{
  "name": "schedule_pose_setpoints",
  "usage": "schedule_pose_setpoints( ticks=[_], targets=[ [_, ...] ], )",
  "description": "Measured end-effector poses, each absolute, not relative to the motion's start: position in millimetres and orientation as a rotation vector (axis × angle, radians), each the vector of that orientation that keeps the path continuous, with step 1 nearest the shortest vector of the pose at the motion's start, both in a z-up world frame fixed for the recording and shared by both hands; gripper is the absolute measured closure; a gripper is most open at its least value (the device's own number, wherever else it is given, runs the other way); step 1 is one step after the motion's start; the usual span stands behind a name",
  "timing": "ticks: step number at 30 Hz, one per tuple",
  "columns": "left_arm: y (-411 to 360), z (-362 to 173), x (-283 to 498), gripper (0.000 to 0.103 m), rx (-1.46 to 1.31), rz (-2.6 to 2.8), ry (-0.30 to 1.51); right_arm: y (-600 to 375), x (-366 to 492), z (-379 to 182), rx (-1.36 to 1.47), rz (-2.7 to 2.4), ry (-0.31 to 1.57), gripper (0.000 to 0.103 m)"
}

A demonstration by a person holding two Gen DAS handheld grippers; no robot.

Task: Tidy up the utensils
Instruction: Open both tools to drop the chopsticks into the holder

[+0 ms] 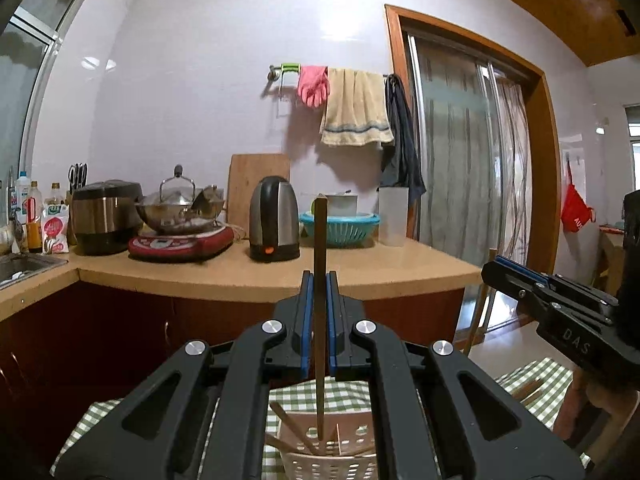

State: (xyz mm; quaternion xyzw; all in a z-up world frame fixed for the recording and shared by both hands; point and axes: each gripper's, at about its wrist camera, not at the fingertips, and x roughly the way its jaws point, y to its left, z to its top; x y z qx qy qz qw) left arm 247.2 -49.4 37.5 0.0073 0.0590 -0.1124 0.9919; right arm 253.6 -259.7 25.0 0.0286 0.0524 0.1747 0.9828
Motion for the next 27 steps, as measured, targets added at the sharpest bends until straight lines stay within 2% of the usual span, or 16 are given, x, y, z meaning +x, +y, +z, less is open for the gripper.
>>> schedule_pose_setpoints(
  ticks=[9,13,15,16,17,19,27],
  targets=[
    [-45.4,11.0,261.6,0.096,0.022,-0.21,0.207,-252.9,259.5,3.5,0.045,0.351,0.184,0.096],
    [-41.7,6.2,263.5,0.09,0.016,-0.204,0.222,-250.0,260.6,0.7,0.037,0.345,0.202,0.093],
    [-40.8,4.7,263.2,0.077,0.017,-0.196,0.224,-249.0,260.1,0.1,0.034,0.337,0.201,0.075],
    [-40.3,4.1,262.5,0.069,0.016,-0.193,0.224,-248.7,259.0,0.0,0.033,0.333,0.199,0.07],
    [-39.2,3.6,261.7,0.067,0.013,-0.191,0.221,-248.3,258.1,-0.2,0.031,0.329,0.197,0.065],
    [-38.5,3.0,260.8,0.066,0.013,-0.189,0.223,-247.6,256.6,0.7,0.027,0.326,0.196,0.06],
    [-36.7,7.2,255.9,0.048,0.006,-0.182,0.213,-248.1,251.2,4.6,0.028,0.316,0.18,0.041]
  ],
)
